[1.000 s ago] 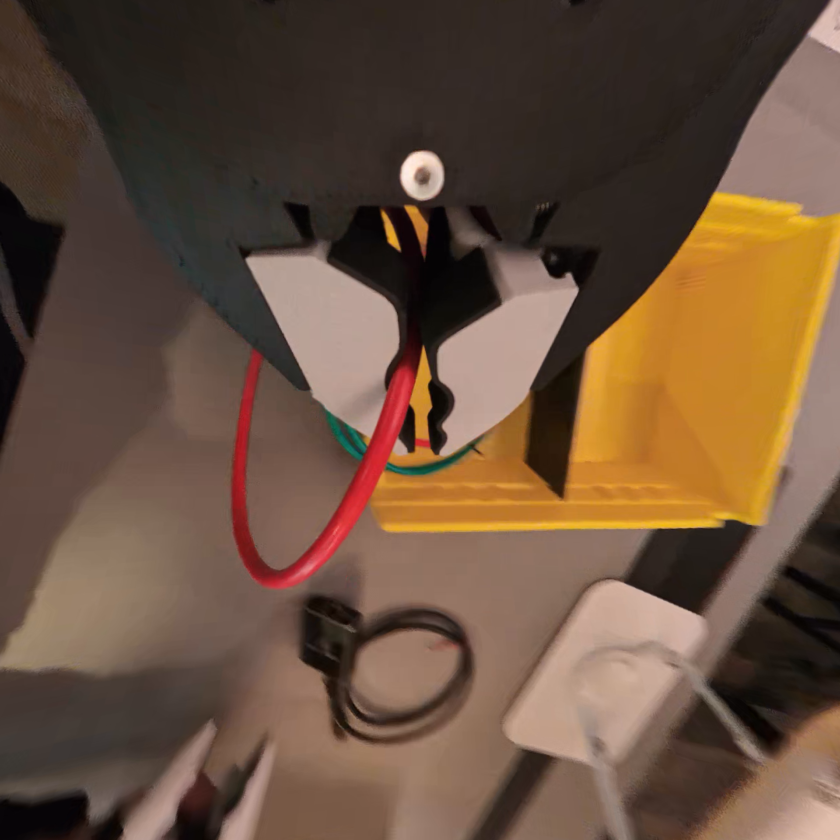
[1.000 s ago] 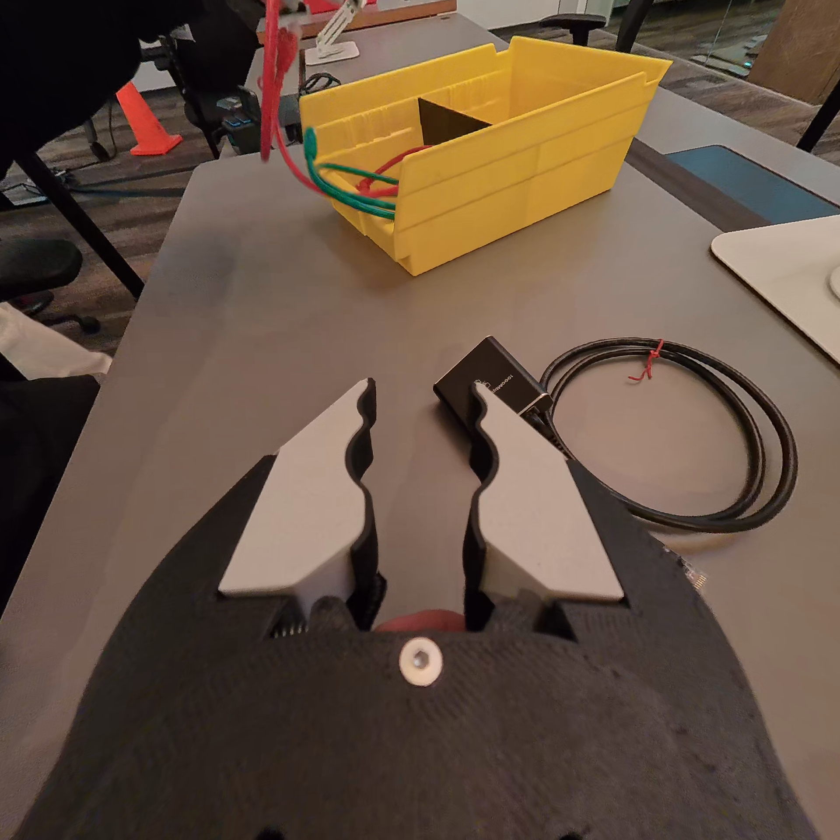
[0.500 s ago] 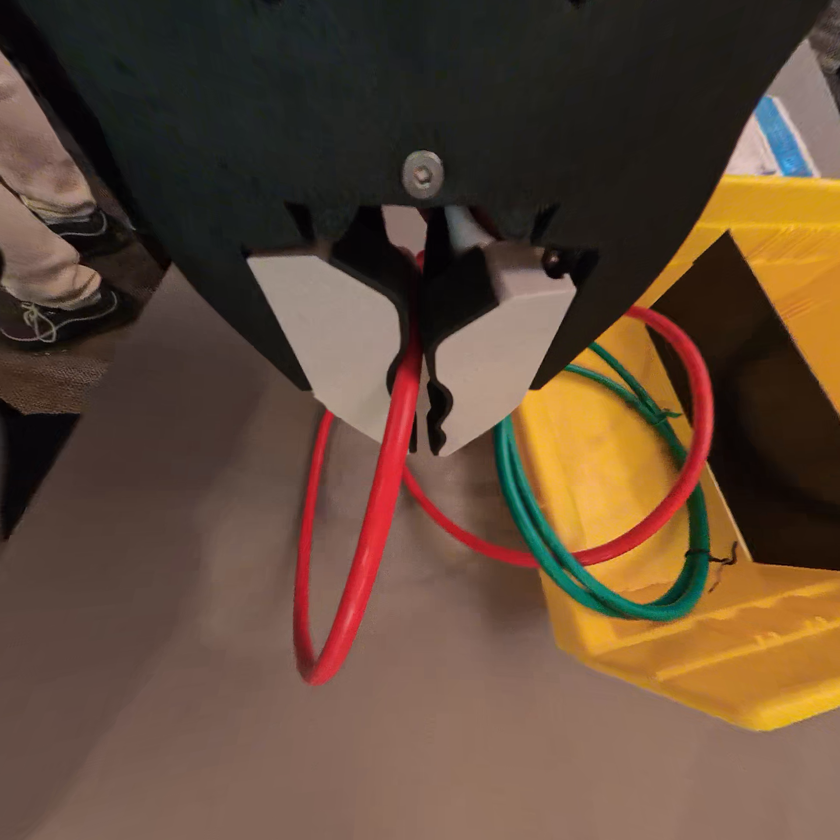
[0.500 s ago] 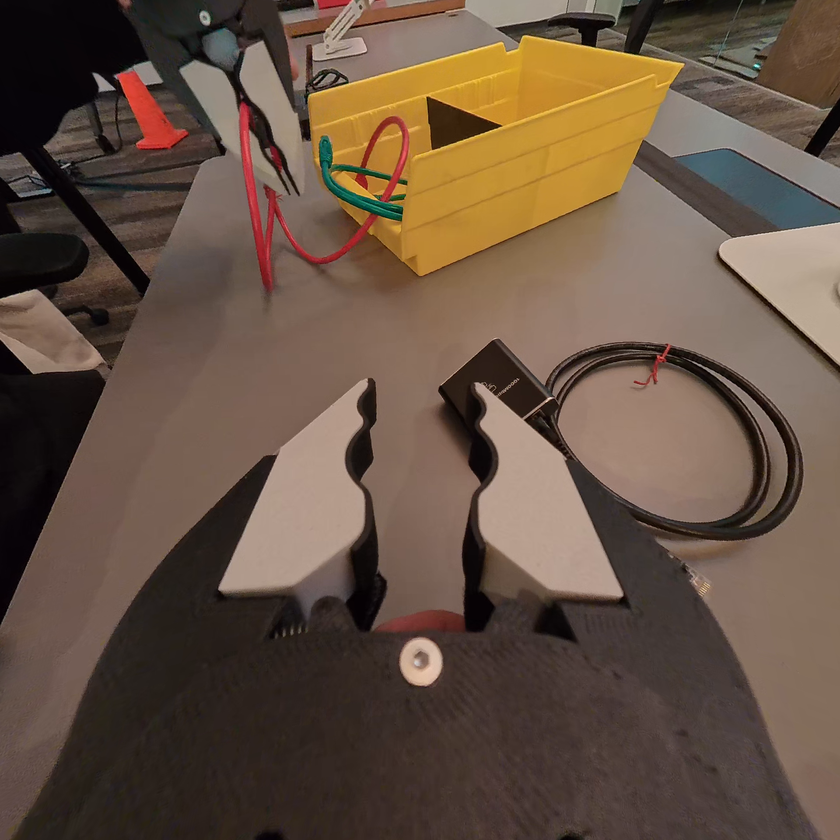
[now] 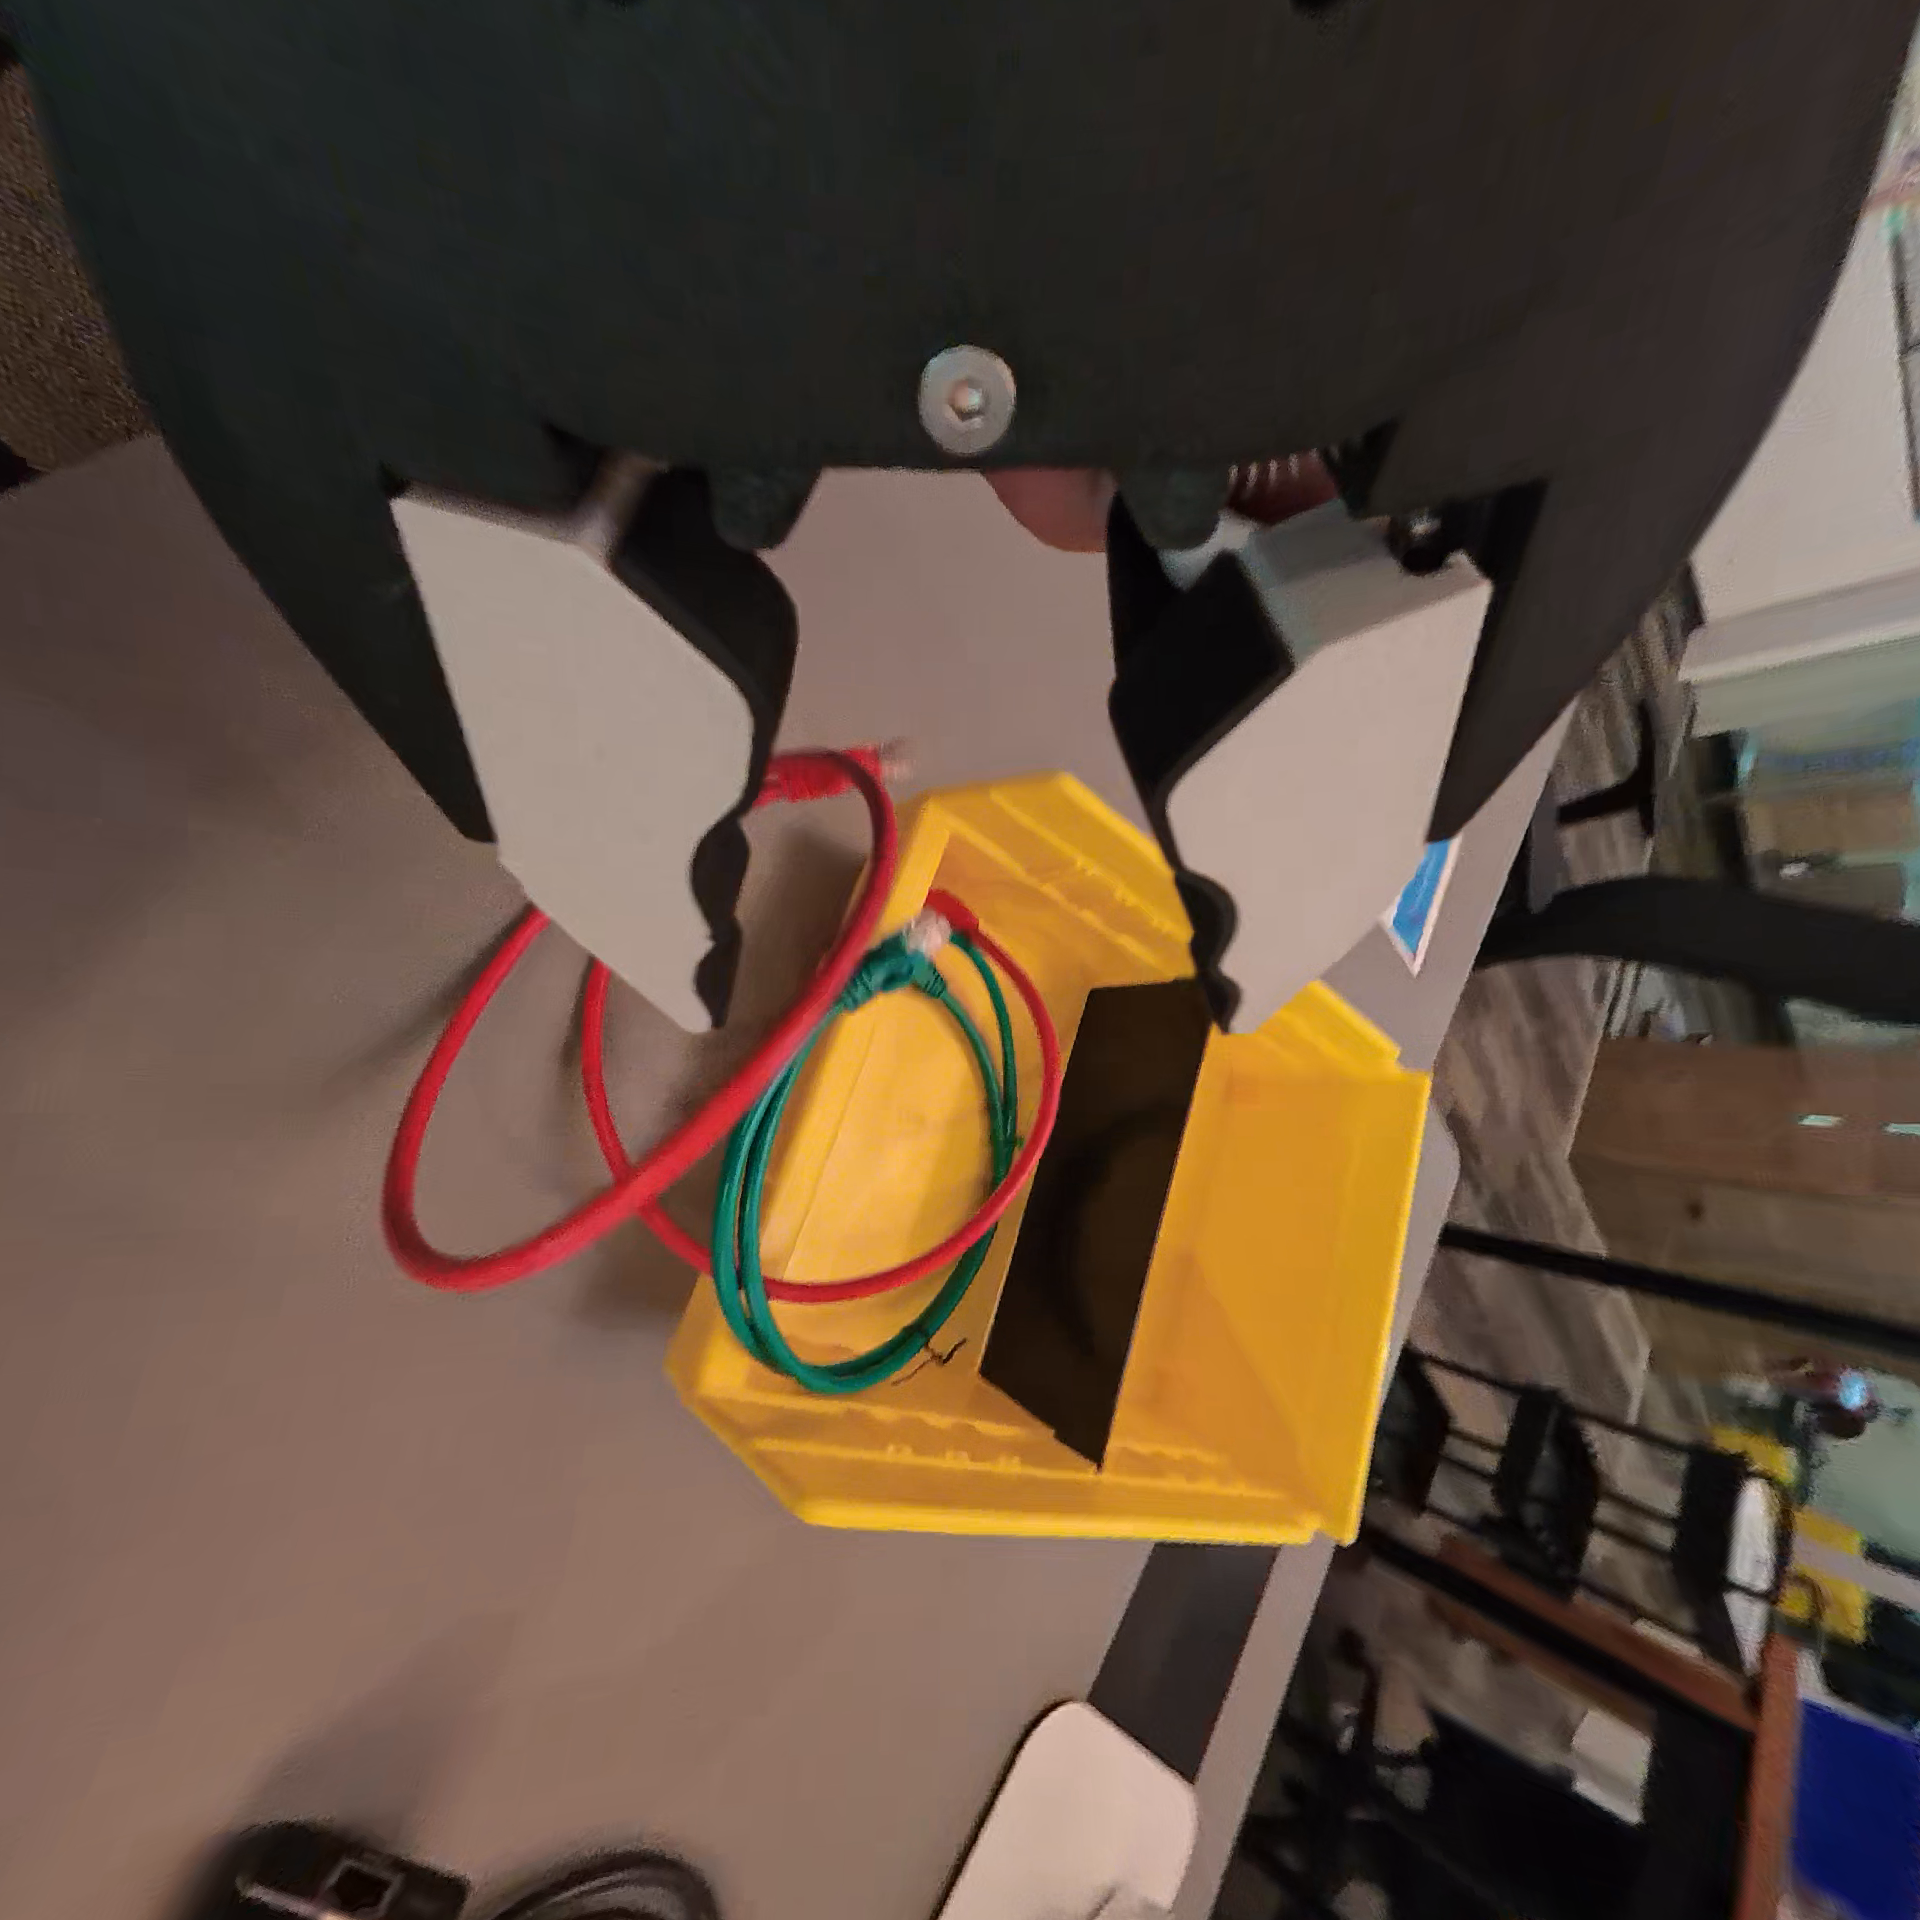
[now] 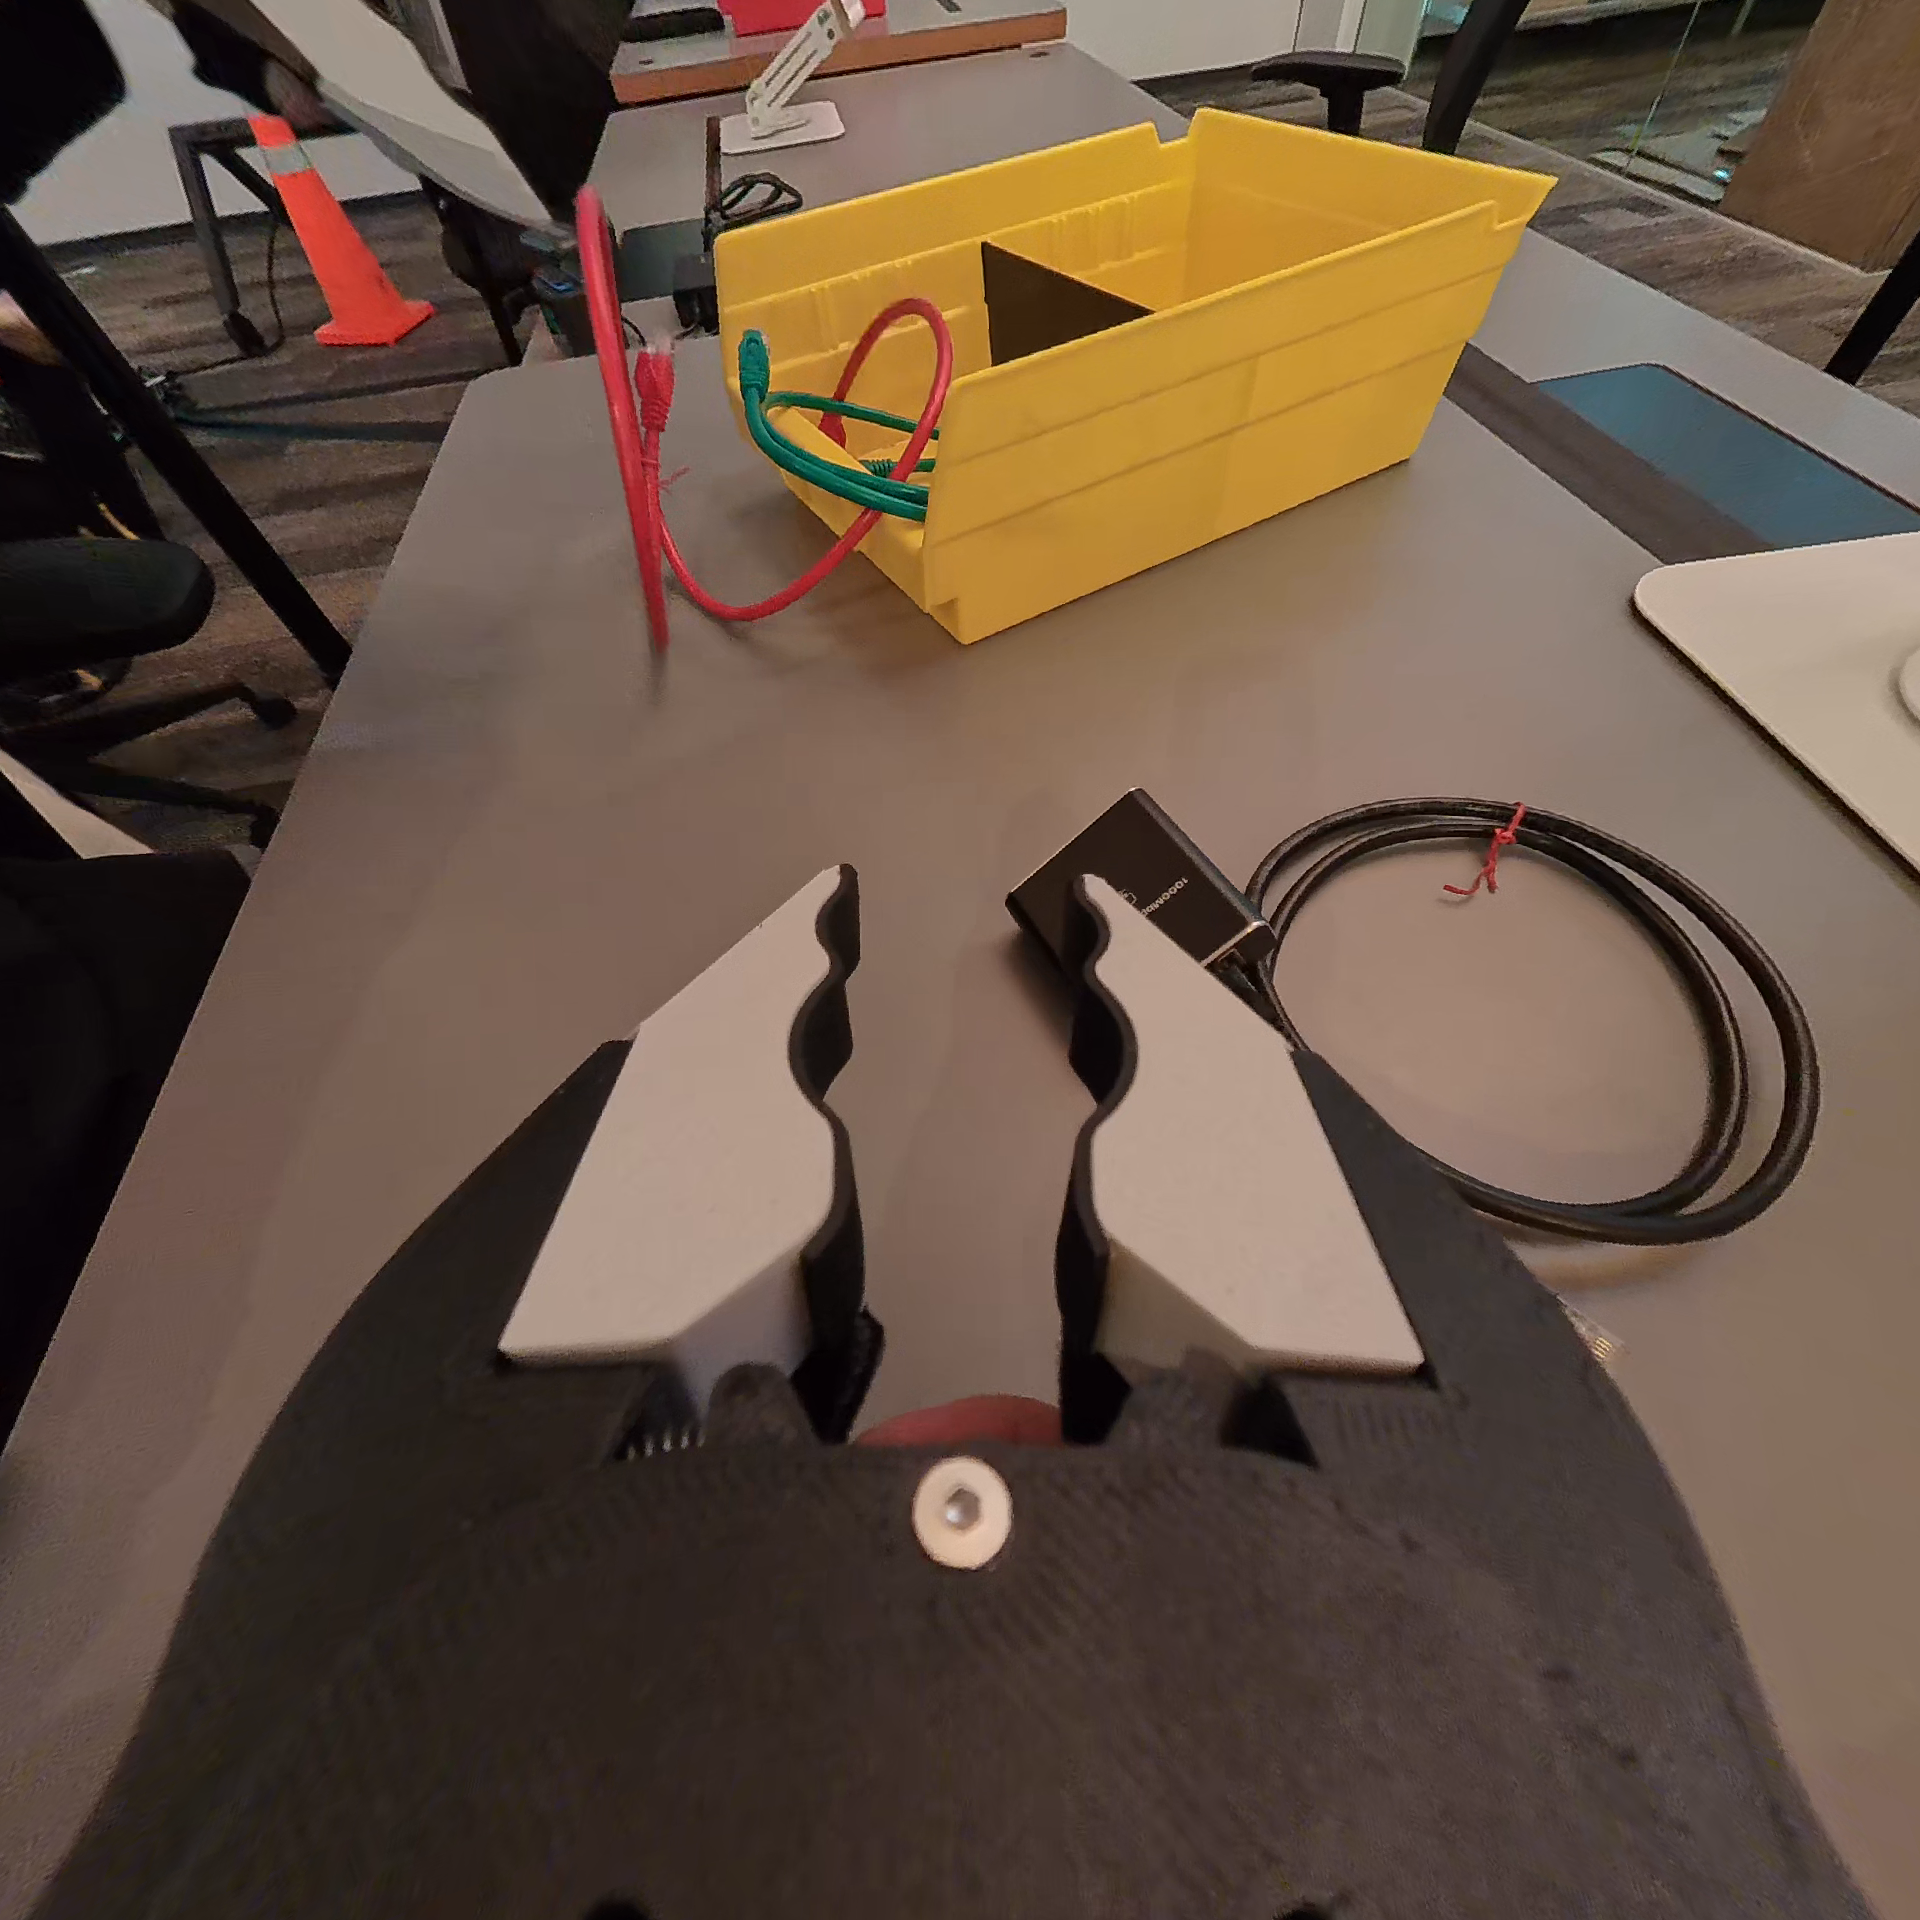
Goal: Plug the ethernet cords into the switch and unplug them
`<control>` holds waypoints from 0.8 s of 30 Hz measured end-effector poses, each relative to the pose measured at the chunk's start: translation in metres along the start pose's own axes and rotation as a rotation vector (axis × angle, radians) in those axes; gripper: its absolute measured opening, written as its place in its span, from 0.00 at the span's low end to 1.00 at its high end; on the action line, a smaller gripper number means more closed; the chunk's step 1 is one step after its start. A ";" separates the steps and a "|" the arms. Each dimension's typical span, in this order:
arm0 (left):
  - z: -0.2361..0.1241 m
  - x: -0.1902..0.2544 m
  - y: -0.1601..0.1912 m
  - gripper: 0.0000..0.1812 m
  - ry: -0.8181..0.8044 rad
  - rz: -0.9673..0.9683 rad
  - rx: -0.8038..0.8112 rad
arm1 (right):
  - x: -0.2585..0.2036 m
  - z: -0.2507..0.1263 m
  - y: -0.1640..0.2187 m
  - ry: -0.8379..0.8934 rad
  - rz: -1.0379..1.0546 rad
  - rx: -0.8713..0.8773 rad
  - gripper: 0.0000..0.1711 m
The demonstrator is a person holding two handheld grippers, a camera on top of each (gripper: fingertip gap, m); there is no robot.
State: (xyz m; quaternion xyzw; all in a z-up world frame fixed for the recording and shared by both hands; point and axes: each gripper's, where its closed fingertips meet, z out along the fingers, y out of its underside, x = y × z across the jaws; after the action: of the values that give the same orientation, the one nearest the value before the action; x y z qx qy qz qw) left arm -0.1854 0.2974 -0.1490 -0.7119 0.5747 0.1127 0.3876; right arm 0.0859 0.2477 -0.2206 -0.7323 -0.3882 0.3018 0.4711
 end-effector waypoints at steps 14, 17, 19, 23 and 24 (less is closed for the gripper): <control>0.093 0.118 0.005 0.43 0.232 -0.447 -0.088 | -0.011 0.002 -0.011 -0.021 -0.025 0.018 0.22; 0.111 0.111 0.006 0.36 0.198 -0.476 -0.112 | -0.010 0.000 -0.012 -0.022 -0.020 0.028 0.21; 0.120 0.108 0.007 0.31 0.166 -0.452 -0.141 | -0.008 0.000 -0.011 -0.021 -0.017 0.030 0.21; 0.133 0.111 0.005 0.11 0.170 -0.487 -0.136 | -0.007 -0.003 -0.012 -0.022 -0.010 0.041 0.21; 0.133 0.109 0.005 0.04 0.161 -0.478 -0.136 | -0.006 -0.004 -0.012 -0.021 -0.008 0.043 0.21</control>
State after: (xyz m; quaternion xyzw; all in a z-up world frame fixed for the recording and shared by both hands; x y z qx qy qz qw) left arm -0.1177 0.3081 -0.3073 -0.8585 0.4103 -0.0006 0.3076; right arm 0.0824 0.2441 -0.2079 -0.7171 -0.3896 0.3159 0.4840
